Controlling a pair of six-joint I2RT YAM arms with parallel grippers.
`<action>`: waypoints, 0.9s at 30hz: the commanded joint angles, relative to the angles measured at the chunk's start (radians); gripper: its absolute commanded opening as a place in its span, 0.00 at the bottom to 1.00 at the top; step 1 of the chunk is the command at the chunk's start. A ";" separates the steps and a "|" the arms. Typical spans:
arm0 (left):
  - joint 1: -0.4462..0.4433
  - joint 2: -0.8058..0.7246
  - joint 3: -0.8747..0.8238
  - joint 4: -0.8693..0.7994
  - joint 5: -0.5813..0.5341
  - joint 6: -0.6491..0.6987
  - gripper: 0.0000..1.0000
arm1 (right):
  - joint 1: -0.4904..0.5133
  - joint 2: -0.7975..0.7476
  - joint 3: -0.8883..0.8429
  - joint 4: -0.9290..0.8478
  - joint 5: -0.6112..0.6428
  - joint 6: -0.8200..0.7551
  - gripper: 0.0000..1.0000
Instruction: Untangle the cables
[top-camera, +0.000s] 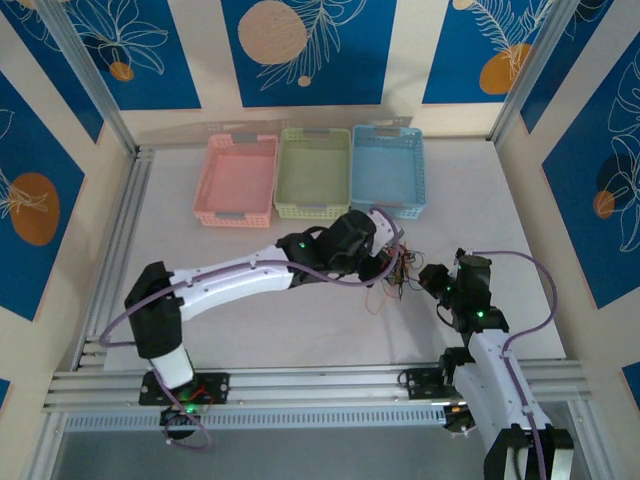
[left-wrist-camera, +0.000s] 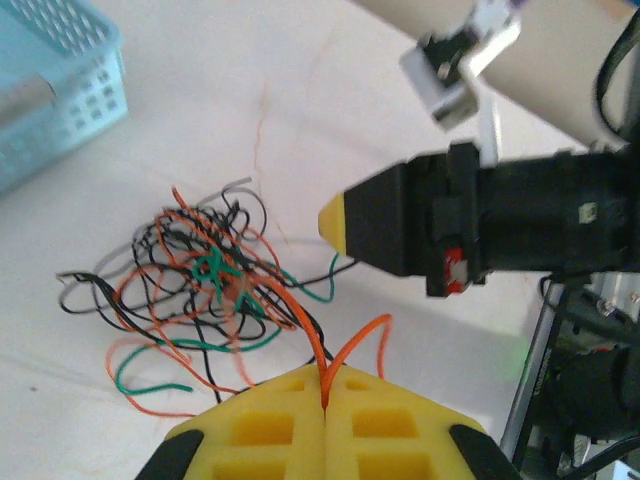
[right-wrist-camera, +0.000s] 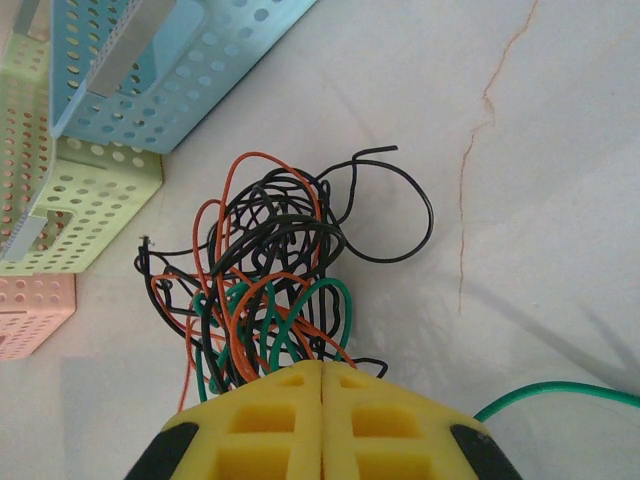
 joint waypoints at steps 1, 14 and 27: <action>0.020 -0.048 0.030 -0.127 -0.033 0.048 0.00 | 0.006 -0.015 -0.005 -0.003 0.013 -0.017 0.00; 0.099 -0.281 0.086 -0.225 -0.067 0.065 0.00 | 0.016 -0.013 -0.006 -0.002 0.021 -0.019 0.00; 0.130 -0.515 0.154 -0.331 -0.367 0.137 0.00 | 0.021 -0.014 -0.004 -0.001 0.029 -0.020 0.00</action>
